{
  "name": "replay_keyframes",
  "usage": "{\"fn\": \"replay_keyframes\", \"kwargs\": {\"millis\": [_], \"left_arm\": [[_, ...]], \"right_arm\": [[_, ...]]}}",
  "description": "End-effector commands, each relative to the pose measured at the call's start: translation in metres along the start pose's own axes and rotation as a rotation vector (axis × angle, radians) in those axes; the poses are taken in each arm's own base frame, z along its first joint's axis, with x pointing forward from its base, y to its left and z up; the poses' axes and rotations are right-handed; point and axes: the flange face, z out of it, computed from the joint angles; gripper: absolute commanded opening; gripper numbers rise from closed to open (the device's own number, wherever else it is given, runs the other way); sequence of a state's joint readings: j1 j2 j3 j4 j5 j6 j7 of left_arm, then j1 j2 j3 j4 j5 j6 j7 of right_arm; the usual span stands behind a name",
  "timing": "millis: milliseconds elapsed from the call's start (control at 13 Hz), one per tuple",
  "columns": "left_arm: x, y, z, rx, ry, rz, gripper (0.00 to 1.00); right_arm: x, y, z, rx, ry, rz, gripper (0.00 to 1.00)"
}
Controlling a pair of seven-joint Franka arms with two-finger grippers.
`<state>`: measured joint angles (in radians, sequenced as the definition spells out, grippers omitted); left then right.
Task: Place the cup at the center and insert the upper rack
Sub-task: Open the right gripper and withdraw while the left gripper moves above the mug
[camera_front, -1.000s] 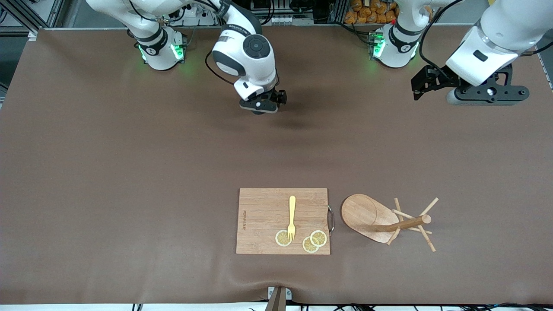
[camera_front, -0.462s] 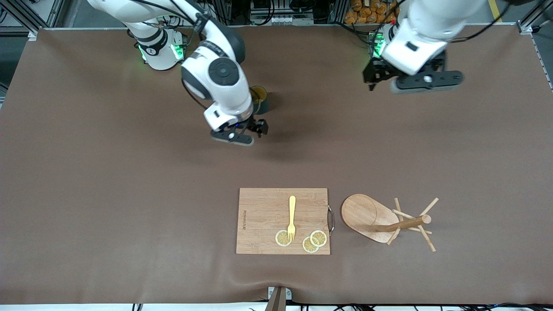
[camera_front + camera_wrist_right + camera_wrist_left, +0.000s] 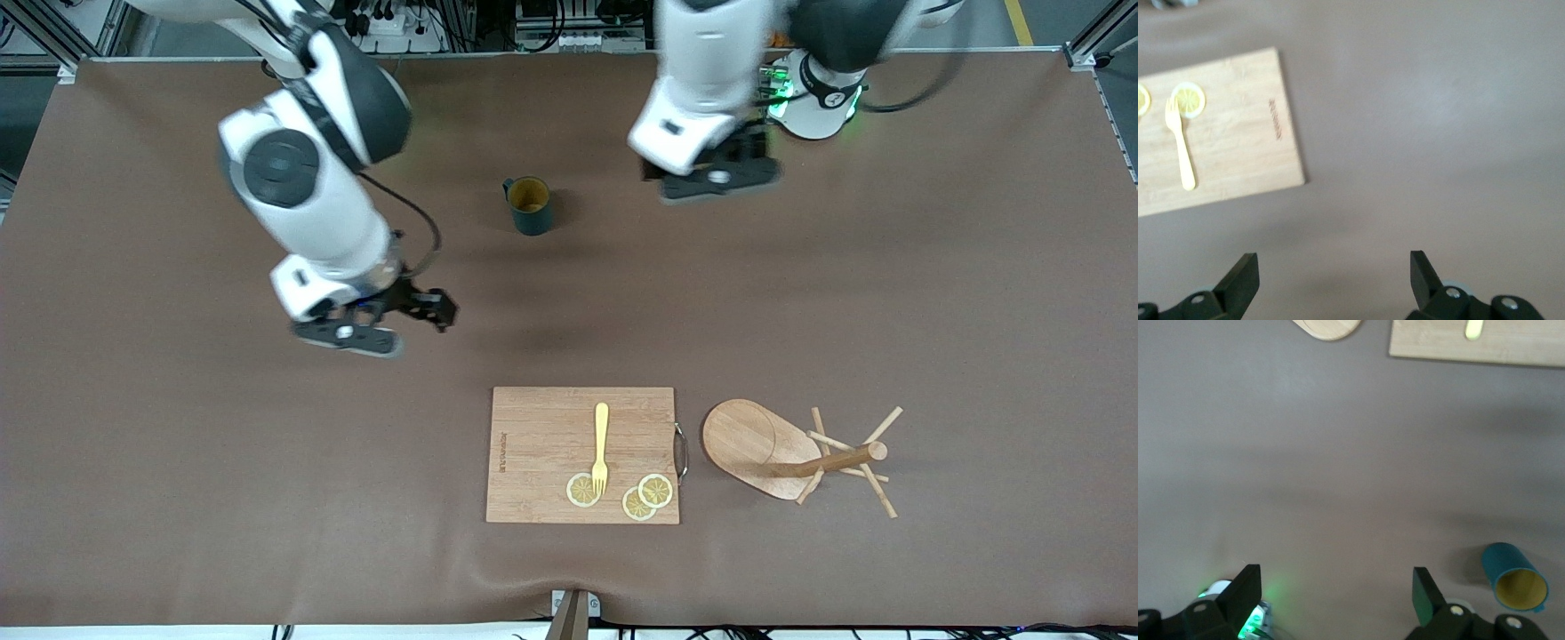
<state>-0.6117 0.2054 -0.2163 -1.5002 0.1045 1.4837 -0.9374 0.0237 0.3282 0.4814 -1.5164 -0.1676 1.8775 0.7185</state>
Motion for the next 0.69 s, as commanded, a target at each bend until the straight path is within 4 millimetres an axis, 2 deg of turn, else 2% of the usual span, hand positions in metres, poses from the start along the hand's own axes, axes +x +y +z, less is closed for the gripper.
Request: {"fn": "replay_keyframes", "kwargs": {"millis": [0,231,308,462,615], "left_arm": [[-0.048,0.083,0.027,0.075,0.062,-0.053,1.0],[-0.108,0.167,0.077,0.099,0.116,-0.158,1.0],[-0.123,0.185,0.087,0.076,0.146,-0.198,1.0],[-0.163,0.223,0.11,-0.004,0.17,-0.314,1.0],[-0.212,0.258,0.149,-0.031,0.234,-0.373,1.0]], "right_arm": [[0.018,0.061,-0.052,0.012,0.043,-0.048,1.0],[0.036,0.137,-0.092,0.015,0.055,-0.095,1.0],[0.037,0.154,-0.108,0.008,0.065,-0.093,1.0],[0.035,0.181,-0.125,-0.006,0.061,-0.072,1.0],[0.035,0.212,-0.135,-0.023,0.048,-0.065,1.0]]}}
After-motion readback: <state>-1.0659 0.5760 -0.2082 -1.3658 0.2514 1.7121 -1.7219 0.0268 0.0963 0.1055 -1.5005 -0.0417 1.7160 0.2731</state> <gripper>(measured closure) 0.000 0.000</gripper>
